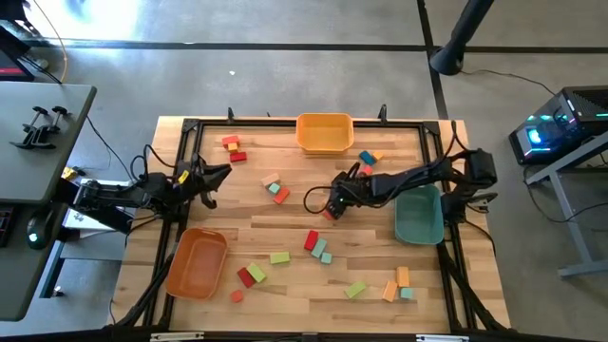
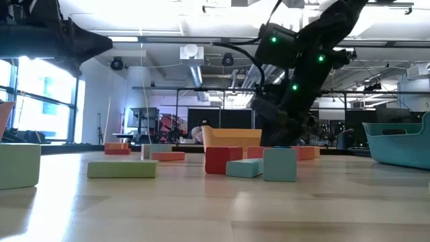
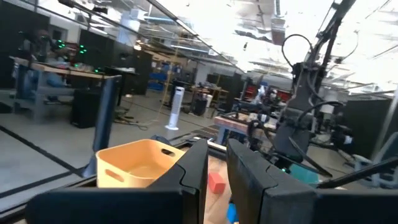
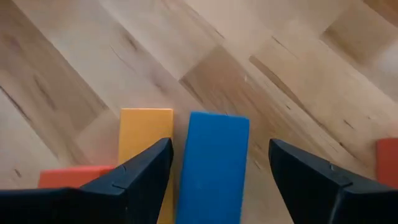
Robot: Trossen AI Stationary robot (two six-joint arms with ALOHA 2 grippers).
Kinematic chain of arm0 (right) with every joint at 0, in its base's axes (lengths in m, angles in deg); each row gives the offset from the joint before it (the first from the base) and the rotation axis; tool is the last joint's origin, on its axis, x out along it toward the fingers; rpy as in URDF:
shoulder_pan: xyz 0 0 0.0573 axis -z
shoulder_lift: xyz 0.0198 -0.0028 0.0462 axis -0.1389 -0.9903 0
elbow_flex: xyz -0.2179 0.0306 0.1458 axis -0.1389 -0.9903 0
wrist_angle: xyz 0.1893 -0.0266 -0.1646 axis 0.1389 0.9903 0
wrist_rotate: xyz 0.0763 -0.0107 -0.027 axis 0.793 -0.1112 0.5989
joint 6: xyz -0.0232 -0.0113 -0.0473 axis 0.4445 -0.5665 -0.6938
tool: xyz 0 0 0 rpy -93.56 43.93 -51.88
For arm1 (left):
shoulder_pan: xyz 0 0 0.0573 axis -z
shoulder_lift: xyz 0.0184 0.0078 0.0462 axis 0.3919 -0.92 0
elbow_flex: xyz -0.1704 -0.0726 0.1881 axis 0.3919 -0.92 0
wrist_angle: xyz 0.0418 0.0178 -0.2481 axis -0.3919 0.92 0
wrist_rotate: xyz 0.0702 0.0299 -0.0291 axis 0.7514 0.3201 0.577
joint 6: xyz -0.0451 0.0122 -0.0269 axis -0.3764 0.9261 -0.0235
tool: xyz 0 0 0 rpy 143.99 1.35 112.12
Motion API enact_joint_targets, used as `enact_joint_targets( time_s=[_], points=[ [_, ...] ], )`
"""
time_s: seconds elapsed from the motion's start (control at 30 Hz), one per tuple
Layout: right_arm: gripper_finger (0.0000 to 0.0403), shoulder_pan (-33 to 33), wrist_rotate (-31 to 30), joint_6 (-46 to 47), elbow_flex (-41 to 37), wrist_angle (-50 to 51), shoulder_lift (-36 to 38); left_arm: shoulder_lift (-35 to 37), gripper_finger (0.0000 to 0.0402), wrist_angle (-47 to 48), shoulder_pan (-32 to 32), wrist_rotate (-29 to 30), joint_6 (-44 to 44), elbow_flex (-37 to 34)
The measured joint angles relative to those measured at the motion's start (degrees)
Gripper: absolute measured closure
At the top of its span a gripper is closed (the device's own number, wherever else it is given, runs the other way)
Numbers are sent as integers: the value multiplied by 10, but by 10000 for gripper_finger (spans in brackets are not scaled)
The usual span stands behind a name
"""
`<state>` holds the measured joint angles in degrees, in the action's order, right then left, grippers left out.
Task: Sort blocks by size
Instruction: Put the thick blue rectangular block into the blue bin
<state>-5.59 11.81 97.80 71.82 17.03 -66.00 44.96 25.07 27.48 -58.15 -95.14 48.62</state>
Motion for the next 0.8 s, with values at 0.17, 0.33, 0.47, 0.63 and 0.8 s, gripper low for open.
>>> enact_joint_targets(
  time_s=[0.17,0.33,0.47,0.63,0.8],
  points=[
    [161,6,17,8,1,-4,-8,0,356,4,0,0,0,0],
    [240,6,23,-10,-2,7,-9,0,356,1,0,1,15,0],
    [275,6,20,-16,-1,12,-8,0,356,2,0,5,21,0],
    [275,5,18,-24,-2,32,3,0,356,2,0,5,21,0],
    [275,-12,-35,3,-3,126,74,0,356,3,0,5,21,0]
  ],
)
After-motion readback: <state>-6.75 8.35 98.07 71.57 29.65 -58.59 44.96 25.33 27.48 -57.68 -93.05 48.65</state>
